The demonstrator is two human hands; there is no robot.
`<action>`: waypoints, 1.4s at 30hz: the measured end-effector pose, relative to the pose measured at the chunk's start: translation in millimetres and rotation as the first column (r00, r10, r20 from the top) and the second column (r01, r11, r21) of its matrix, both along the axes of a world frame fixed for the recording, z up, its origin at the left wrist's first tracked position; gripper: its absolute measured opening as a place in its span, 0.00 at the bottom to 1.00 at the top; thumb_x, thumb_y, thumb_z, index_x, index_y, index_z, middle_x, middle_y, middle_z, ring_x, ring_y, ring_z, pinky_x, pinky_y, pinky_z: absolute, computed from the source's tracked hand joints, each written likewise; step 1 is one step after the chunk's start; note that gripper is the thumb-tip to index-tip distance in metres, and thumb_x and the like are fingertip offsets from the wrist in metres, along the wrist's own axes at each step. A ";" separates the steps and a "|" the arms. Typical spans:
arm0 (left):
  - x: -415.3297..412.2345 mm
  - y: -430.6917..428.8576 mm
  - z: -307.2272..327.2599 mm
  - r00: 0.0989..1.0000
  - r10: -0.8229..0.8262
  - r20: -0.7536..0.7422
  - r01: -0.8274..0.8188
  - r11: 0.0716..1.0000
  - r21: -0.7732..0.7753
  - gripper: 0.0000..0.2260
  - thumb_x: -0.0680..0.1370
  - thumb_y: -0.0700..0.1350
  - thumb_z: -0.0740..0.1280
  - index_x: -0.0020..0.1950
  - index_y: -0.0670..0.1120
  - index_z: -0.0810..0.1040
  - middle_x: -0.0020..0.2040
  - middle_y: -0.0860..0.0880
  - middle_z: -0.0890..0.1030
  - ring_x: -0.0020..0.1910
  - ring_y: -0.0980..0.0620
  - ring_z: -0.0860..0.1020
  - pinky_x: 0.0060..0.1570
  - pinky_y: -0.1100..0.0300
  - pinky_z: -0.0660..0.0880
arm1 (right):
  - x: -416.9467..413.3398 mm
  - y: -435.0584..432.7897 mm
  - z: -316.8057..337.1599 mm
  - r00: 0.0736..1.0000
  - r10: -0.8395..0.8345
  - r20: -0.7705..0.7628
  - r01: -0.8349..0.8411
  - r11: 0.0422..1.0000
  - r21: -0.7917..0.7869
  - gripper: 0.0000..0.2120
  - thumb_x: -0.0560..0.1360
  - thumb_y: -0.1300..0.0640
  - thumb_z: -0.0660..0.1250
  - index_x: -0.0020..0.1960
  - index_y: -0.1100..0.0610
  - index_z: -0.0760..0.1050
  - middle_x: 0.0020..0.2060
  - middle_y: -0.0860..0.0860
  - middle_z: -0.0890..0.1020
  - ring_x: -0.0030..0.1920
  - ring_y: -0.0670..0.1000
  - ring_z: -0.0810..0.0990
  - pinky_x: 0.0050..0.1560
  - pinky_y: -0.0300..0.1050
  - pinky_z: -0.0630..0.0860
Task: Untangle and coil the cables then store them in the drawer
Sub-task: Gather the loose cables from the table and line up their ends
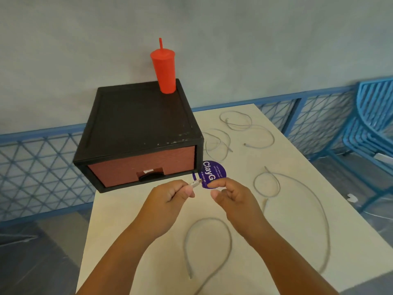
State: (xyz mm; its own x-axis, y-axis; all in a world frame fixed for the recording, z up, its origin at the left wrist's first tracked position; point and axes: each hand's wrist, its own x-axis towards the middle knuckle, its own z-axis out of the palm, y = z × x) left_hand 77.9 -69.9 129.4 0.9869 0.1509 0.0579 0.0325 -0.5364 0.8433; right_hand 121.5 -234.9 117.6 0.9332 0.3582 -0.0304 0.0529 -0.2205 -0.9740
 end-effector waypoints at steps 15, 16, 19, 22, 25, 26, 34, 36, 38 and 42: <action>69.3 -111.3 -40.2 0.996 0.084 0.026 -0.077 0.974 -0.214 0.08 0.80 0.46 0.59 0.43 0.48 0.74 0.30 0.56 0.71 0.30 0.60 0.66 0.31 0.69 0.62 | 88.4 -132.8 -25.4 0.974 -0.195 -0.114 0.184 0.977 -0.104 0.09 0.76 0.62 0.61 0.43 0.52 0.77 0.23 0.43 0.70 0.20 0.42 0.63 0.25 0.33 0.61; 75.6 -118.8 -43.5 0.995 0.094 0.025 -0.086 0.974 -0.211 0.08 0.79 0.47 0.60 0.42 0.48 0.74 0.31 0.55 0.70 0.31 0.60 0.66 0.32 0.68 0.63 | 96.2 -142.7 -28.5 0.973 -0.196 -0.120 0.184 0.977 -0.109 0.09 0.75 0.62 0.61 0.42 0.51 0.77 0.23 0.44 0.70 0.20 0.43 0.62 0.25 0.35 0.61; 92.7 -136.3 -52.7 0.993 0.114 0.015 -0.109 0.974 -0.201 0.08 0.75 0.52 0.63 0.39 0.50 0.73 0.31 0.55 0.71 0.31 0.61 0.66 0.33 0.67 0.63 | 120.8 -167.0 -39.7 0.972 -0.188 -0.139 0.171 0.977 -0.125 0.09 0.75 0.62 0.61 0.42 0.52 0.77 0.27 0.50 0.69 0.21 0.43 0.61 0.28 0.40 0.61; 105.7 -151.0 -56.7 0.990 0.141 0.020 -0.136 0.980 -0.145 0.09 0.78 0.45 0.63 0.37 0.53 0.71 0.28 0.56 0.69 0.28 0.59 0.65 0.29 0.68 0.62 | 146.7 -185.3 -54.5 0.973 -0.183 -0.143 0.160 0.974 -0.159 0.08 0.75 0.63 0.61 0.43 0.53 0.76 0.27 0.52 0.68 0.26 0.48 0.63 0.31 0.42 0.63; 116.0 -160.6 -57.9 0.977 0.211 -0.003 -0.210 0.970 -0.123 0.12 0.77 0.40 0.64 0.35 0.52 0.71 0.30 0.54 0.69 0.29 0.60 0.66 0.30 0.70 0.64 | 172.1 -196.6 -72.9 0.973 -0.176 -0.147 0.142 0.967 -0.213 0.09 0.74 0.64 0.61 0.42 0.52 0.75 0.28 0.52 0.70 0.28 0.50 0.67 0.35 0.44 0.66; 119.7 -163.4 -58.3 0.972 0.236 -0.018 -0.236 0.962 -0.138 0.12 0.77 0.40 0.64 0.35 0.52 0.72 0.30 0.53 0.69 0.29 0.60 0.67 0.30 0.71 0.65 | 180.7 -198.7 -78.7 0.974 -0.168 -0.152 0.131 0.965 -0.226 0.09 0.74 0.64 0.61 0.42 0.51 0.75 0.29 0.52 0.71 0.29 0.50 0.68 0.37 0.45 0.67; 146.1 -171.1 -58.4 0.924 0.340 -0.173 -0.374 0.898 -0.232 0.13 0.80 0.43 0.59 0.36 0.50 0.75 0.25 0.53 0.68 0.26 0.59 0.66 0.32 0.67 0.66 | 231.8 -184.7 -116.9 0.988 -0.052 -0.146 -0.004 0.933 -0.359 0.09 0.74 0.64 0.61 0.42 0.51 0.73 0.32 0.49 0.74 0.34 0.49 0.72 0.38 0.42 0.68; 154.5 -169.2 -59.9 0.896 0.344 -0.281 -0.420 0.862 -0.285 0.12 0.79 0.45 0.59 0.37 0.47 0.74 0.27 0.52 0.66 0.28 0.57 0.65 0.35 0.63 0.70 | 239.9 -177.6 -124.2 0.992 -0.018 -0.123 -0.036 0.906 -0.421 0.07 0.74 0.63 0.61 0.45 0.53 0.73 0.34 0.48 0.74 0.35 0.47 0.72 0.36 0.36 0.67; 162.9 -167.2 -61.4 0.864 0.334 -0.376 -0.473 0.794 -0.382 0.11 0.78 0.45 0.63 0.36 0.46 0.72 0.27 0.53 0.64 0.27 0.56 0.64 0.35 0.61 0.69 | 245.9 -172.1 -131.1 0.994 -0.001 -0.114 -0.053 0.878 -0.476 0.07 0.74 0.63 0.61 0.48 0.53 0.74 0.39 0.50 0.75 0.39 0.49 0.73 0.35 0.35 0.66; 176.4 -164.3 -66.3 0.842 0.291 -0.454 -0.539 0.501 -0.678 0.08 0.76 0.35 0.65 0.46 0.48 0.72 0.30 0.51 0.64 0.27 0.58 0.64 0.29 0.62 0.65 | 254.8 -166.3 -141.6 0.994 -0.008 -0.110 -0.055 0.834 -0.549 0.11 0.74 0.63 0.61 0.55 0.56 0.75 0.47 0.52 0.73 0.44 0.49 0.73 0.45 0.39 0.66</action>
State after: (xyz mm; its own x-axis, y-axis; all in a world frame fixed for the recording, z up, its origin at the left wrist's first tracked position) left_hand 254.3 -234.2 63.1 0.7513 0.4101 -0.5170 0.3417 0.4285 0.8364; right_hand 376.3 -401.2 -24.0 0.9050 0.2748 -0.3249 -0.0291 -0.7217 -0.6916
